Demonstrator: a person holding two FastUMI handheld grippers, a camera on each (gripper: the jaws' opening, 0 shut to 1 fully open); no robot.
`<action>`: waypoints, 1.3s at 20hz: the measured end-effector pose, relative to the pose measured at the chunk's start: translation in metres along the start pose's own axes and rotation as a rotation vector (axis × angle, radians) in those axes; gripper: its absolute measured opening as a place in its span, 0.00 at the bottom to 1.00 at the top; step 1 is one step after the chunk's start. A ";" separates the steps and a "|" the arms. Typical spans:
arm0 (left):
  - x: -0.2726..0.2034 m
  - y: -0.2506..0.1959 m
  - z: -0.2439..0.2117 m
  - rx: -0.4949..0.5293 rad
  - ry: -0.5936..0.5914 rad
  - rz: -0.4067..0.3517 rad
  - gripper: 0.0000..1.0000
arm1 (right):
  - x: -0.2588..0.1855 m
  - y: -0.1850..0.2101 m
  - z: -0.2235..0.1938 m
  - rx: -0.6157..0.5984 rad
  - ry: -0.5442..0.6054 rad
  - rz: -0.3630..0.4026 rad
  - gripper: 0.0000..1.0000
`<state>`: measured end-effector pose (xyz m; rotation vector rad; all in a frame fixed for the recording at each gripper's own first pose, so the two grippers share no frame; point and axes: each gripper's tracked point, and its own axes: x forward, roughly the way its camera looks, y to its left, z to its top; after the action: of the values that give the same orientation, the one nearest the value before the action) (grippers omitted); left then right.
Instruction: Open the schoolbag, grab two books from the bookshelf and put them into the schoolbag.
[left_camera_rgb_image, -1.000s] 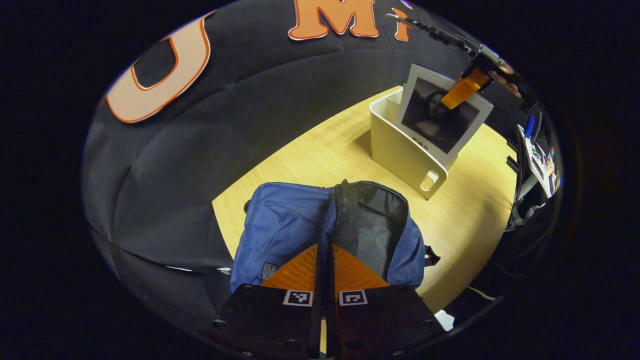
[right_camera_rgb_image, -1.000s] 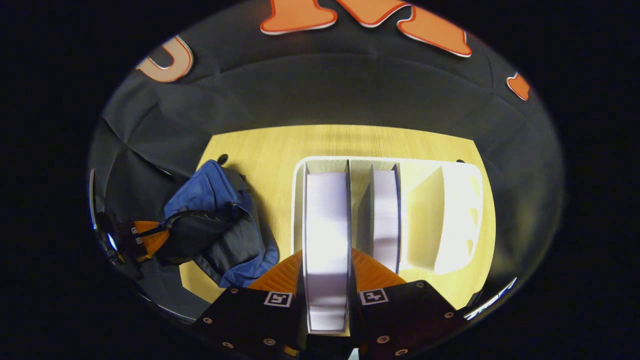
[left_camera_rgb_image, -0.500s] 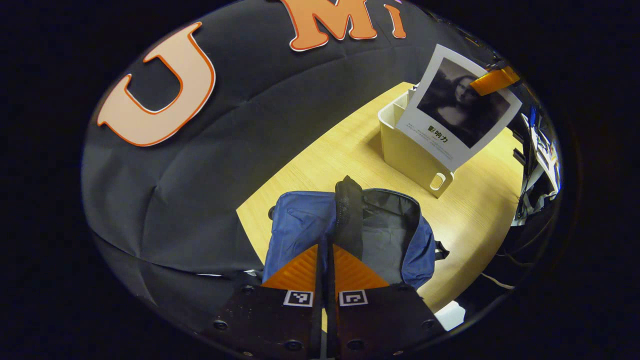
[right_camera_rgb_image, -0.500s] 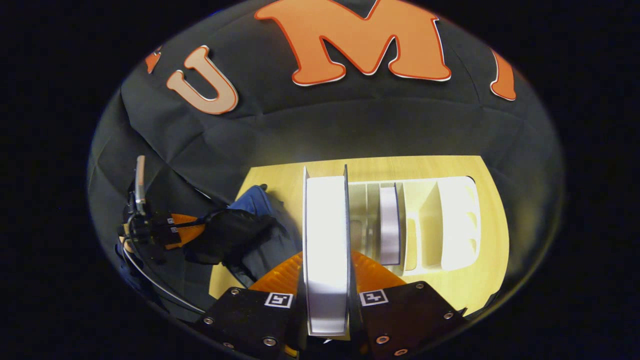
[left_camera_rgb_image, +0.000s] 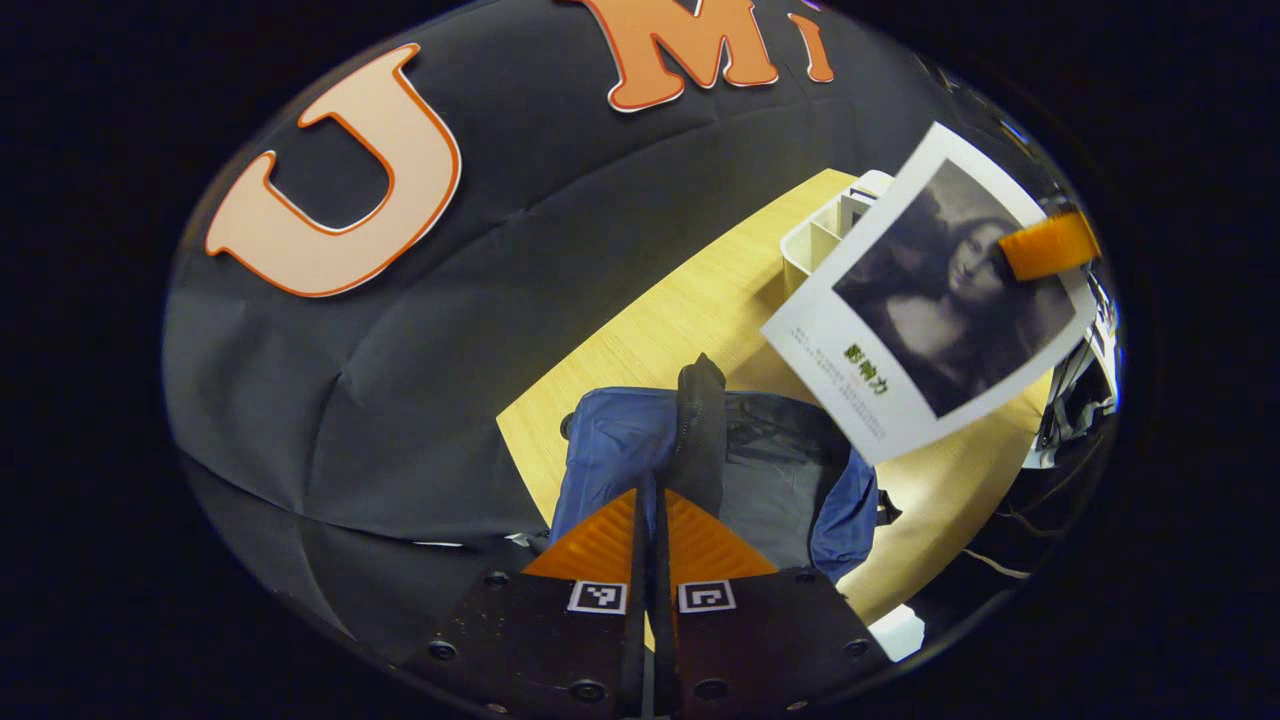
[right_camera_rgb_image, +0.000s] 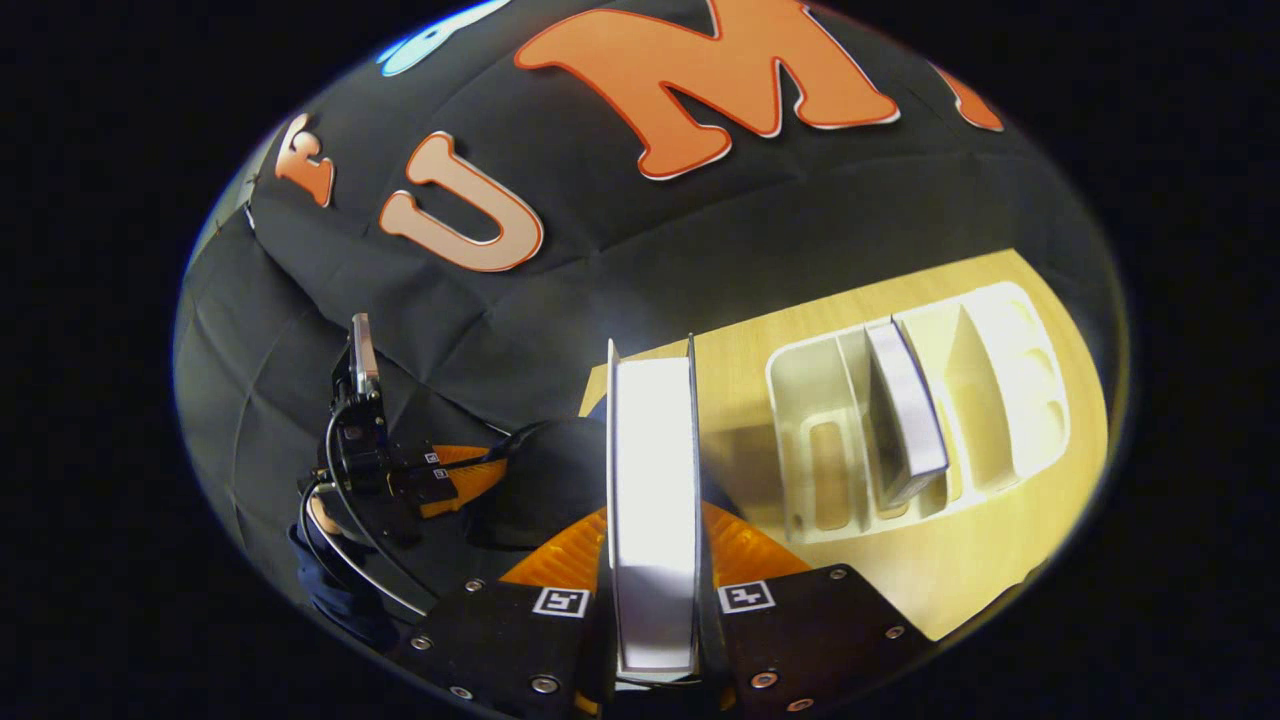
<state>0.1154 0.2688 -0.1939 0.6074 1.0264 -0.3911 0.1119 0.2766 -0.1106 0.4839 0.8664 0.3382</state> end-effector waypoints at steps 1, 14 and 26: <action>0.000 -0.002 -0.002 -0.007 0.003 -0.004 0.05 | 0.007 0.005 -0.007 0.061 0.001 0.028 0.32; -0.005 -0.026 -0.009 -0.075 -0.012 -0.024 0.05 | 0.112 0.013 -0.087 0.294 0.009 0.071 0.31; -0.003 -0.053 -0.004 0.039 -0.025 -0.094 0.02 | 0.195 0.020 -0.101 0.298 0.035 0.103 0.31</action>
<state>0.0805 0.2305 -0.2076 0.5889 1.0280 -0.5009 0.1486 0.4120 -0.2803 0.8022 0.9326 0.3134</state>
